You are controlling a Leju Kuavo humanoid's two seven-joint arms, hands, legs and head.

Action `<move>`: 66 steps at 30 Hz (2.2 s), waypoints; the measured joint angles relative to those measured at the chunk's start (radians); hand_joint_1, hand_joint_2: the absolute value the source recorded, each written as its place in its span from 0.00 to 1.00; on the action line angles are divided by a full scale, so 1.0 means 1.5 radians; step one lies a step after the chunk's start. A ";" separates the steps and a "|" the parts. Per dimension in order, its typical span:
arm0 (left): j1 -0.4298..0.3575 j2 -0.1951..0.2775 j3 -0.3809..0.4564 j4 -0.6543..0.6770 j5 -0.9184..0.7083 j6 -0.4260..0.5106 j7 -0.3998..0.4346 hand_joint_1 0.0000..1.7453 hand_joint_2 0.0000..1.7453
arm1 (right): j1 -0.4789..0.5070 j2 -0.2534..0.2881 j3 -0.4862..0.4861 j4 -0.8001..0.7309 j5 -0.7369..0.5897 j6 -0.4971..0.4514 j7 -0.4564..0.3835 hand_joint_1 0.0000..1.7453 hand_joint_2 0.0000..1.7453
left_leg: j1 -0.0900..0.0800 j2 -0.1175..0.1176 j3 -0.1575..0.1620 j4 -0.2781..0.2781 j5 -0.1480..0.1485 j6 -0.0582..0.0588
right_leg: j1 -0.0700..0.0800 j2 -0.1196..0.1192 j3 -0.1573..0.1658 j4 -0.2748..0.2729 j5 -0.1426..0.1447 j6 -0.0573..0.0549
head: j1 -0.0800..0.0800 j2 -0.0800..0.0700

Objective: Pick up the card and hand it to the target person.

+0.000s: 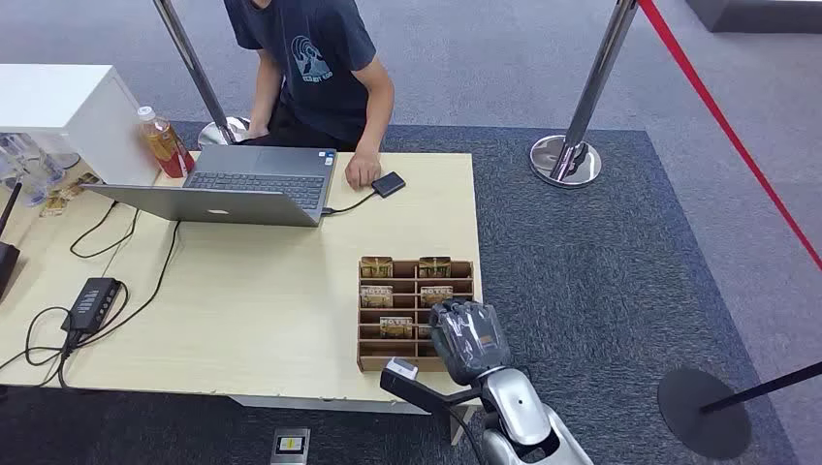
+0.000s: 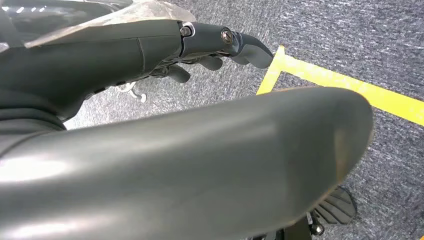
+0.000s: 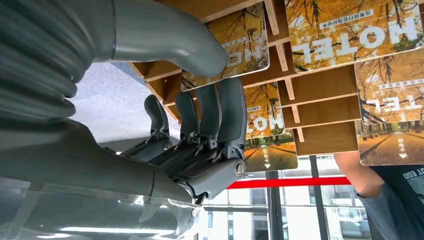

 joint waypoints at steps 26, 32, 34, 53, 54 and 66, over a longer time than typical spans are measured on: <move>0.002 0.001 -0.002 0.000 -0.011 -0.019 -0.007 0.00 0.00 | -0.013 -0.029 -0.055 -0.092 -0.010 -0.029 -0.043 1.00 1.00 | 0.000 0.000 0.000 0.000 0.000 0.000 | 0.000 0.000 0.000 0.000 0.001 0.000 | 0.000 0.000; 0.001 0.003 -0.002 0.000 -0.014 -0.021 -0.007 0.00 0.00 | -0.023 -0.032 -0.069 -0.109 -0.003 -0.032 -0.050 1.00 1.00 | 0.000 0.000 0.000 0.000 0.000 0.000 | 0.000 0.000 0.000 0.000 0.001 0.000 | 0.000 0.000; 0.000 0.003 -0.002 0.000 -0.014 -0.021 -0.005 0.00 0.00 | -0.025 -0.032 -0.070 -0.111 -0.001 -0.032 -0.053 1.00 1.00 | 0.000 0.000 0.000 0.000 0.000 0.000 | 0.000 0.000 0.000 0.000 0.001 0.000 | 0.000 0.000; -0.004 0.009 -0.010 0.000 -0.041 -0.035 -0.009 0.00 0.00 | -0.147 0.030 -0.068 -0.078 -0.022 -0.044 -0.066 1.00 1.00 | 0.000 0.000 0.000 0.000 0.001 -0.001 | 0.000 0.000 0.000 0.001 0.001 -0.001 | 0.000 0.000; -0.004 0.010 -0.011 0.000 -0.041 -0.035 -0.009 0.00 0.00 | -0.160 0.037 -0.068 -0.066 -0.022 -0.047 -0.067 1.00 1.00 | 0.000 0.000 0.000 0.000 0.002 -0.001 | 0.000 0.000 0.000 0.001 0.001 -0.001 | 0.000 0.000; -0.005 0.023 -0.023 0.000 -0.062 -0.049 -0.015 0.00 0.00 | -0.237 0.083 -0.065 0.064 -0.002 -0.084 -0.042 1.00 1.00 | 0.000 0.000 0.000 0.000 0.002 -0.002 | 0.000 0.000 -0.001 0.002 0.001 -0.001 | 0.000 0.000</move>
